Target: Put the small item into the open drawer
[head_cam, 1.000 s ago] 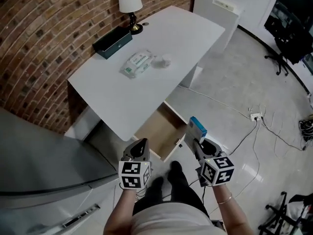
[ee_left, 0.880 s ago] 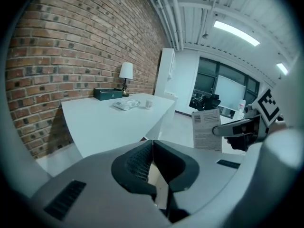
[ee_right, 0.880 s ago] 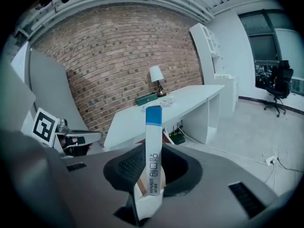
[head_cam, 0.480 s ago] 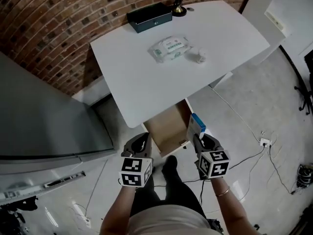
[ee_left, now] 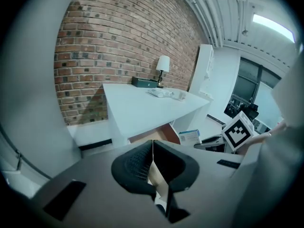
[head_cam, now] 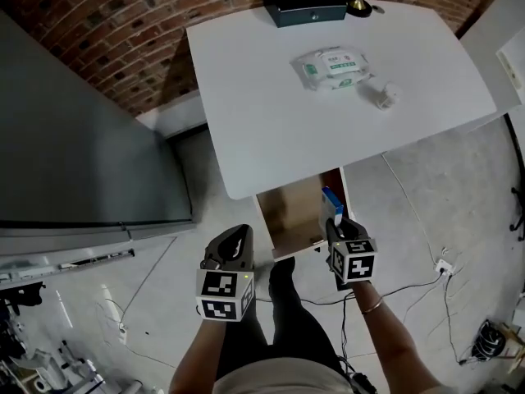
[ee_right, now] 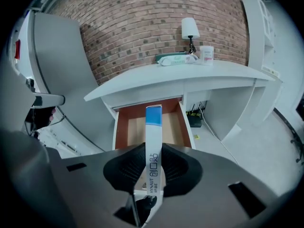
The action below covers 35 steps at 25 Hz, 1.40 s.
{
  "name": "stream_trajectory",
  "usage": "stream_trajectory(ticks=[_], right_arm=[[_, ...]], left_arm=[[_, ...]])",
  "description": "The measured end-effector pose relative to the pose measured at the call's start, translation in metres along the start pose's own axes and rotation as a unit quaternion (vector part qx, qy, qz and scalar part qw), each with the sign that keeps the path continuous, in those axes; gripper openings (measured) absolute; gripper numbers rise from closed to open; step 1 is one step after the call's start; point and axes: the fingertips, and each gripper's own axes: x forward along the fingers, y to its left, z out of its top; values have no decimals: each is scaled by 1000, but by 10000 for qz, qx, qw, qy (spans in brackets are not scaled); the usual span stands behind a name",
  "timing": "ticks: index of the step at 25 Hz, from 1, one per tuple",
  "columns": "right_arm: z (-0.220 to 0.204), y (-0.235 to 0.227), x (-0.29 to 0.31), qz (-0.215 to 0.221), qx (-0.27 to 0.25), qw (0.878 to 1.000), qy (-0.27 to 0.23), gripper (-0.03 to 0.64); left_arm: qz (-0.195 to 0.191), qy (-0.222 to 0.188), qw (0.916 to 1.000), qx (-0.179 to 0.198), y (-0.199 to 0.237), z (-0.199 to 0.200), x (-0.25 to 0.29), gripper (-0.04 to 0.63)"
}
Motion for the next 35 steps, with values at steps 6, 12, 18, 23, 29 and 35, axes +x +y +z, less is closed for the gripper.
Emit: stream_trajectory(ticks=[6, 12, 18, 23, 29, 35], right_arm=[[-20, 1, 61, 116, -328, 9979, 544, 94], [-42, 14, 107, 236, -705, 9927, 949, 94], [-66, 11, 137, 131, -852, 9869, 1361, 94], [-73, 1, 153, -27, -850, 9848, 1514, 94], [-79, -8, 168, -165, -629, 9838, 1673, 94], [-83, -6, 177, -241, -712, 9811, 1785, 94]], left_arm=[[356, 45, 9986, -396, 27, -25, 3, 23], [583, 86, 9965, -588, 47, -45, 11, 23], [654, 115, 9945, -809, 53, -57, 18, 23], [687, 178, 9934, -904, 55, -68, 23, 23], [708, 182, 9927, -963, 59, -71, 32, 23], [697, 185, 9930, -937, 61, -69, 40, 23]])
